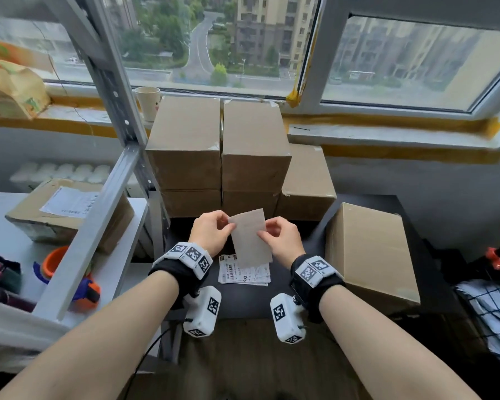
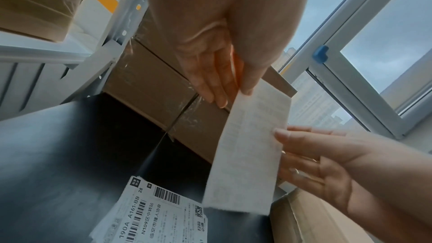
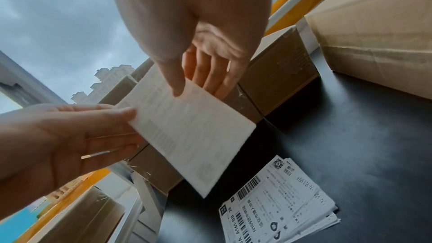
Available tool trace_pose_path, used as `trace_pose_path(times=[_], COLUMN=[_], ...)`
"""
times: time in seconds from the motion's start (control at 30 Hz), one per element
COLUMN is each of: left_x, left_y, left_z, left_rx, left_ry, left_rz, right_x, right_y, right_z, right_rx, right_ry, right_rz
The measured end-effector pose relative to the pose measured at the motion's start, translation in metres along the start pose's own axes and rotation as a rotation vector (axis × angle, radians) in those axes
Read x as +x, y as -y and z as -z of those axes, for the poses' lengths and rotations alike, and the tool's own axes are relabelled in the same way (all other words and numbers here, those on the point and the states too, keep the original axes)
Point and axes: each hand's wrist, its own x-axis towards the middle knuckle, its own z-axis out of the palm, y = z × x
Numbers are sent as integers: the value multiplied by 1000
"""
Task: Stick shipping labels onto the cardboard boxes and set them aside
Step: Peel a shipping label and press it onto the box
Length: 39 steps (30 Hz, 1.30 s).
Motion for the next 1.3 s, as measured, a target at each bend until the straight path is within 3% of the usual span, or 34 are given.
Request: trace_pose_path(times=[0.13,0.3,0.47,0.7,1.3], left_x=[-6,-10,-16,-13,-9], left_y=[-6,-12,-18,-13,-8], left_z=[0,-3,-5,-10,-13], left_rx=[29,20,-100,-172,-142], left_ry=[-16,-5,52,81,66], left_rz=[31,-8,-81,-83,-101], right_x=[-6,-10,-16,-13,-12], right_y=[9,16,22,24,25], right_z=[-1,-9,-11,-11,-12], right_rx=[-20,108,349,528,519], right_ry=[-54,117,220,238,201], right_rz=[9,40,-57,-167,-148])
